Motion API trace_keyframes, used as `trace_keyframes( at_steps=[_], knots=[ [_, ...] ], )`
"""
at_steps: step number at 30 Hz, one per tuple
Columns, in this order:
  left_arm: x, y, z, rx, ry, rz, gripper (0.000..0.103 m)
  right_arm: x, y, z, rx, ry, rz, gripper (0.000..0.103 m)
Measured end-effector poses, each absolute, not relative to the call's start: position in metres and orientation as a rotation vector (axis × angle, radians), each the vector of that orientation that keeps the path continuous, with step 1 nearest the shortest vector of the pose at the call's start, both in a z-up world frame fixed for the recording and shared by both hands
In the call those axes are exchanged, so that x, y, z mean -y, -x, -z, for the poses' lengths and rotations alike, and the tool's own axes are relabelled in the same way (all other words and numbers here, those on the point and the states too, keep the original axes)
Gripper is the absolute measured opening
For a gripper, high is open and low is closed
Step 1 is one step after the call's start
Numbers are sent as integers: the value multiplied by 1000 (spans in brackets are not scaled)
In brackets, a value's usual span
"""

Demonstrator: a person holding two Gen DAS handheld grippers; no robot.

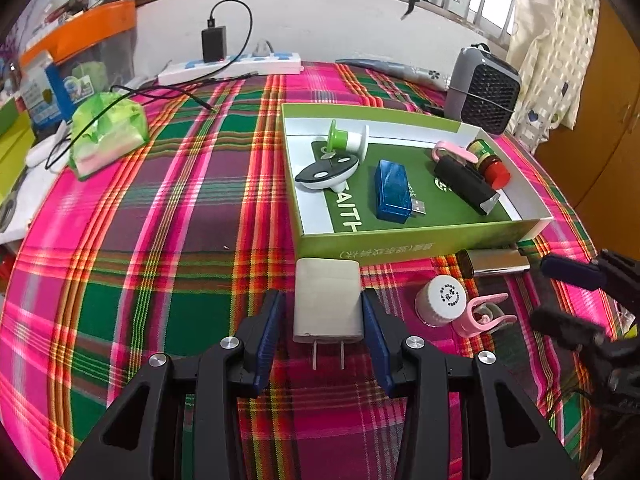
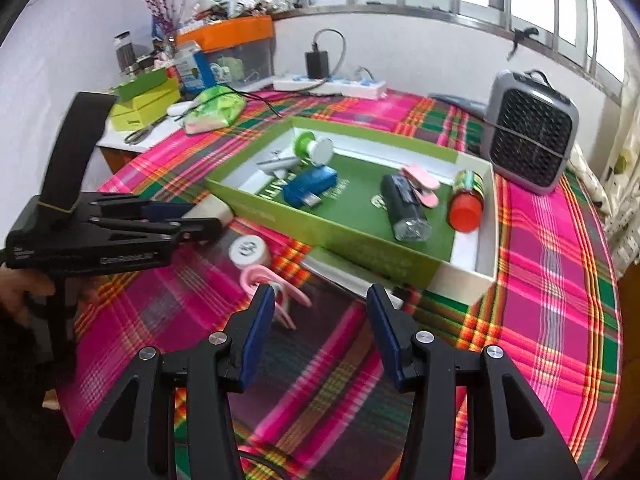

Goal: Organize rigid objects
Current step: 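Reach the left tool toward the white charger while the right tool reaches toward the pink clip, then close the left tool on the white charger while the right tool closes on the pink clip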

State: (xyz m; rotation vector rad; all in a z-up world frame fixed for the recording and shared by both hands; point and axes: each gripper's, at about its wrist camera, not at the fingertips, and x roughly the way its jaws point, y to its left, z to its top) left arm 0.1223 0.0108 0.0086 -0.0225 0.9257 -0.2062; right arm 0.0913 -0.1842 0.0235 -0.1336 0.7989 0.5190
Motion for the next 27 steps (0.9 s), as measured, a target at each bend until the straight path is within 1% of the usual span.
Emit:
trace_keyframes(
  at_steps=[5,19,27],
  knots=[
    [-13,-123,-9,-925,32,217,39,164,-98,-17,-820,204,-637,49],
    [-15,-123,-8,-925,40,233,39,139,-112,-1,-897,295,-671,49],
    [-17,-123,-9,-925,54,237,39,137,-104,-1,-913,272,-677,49]
  ],
)
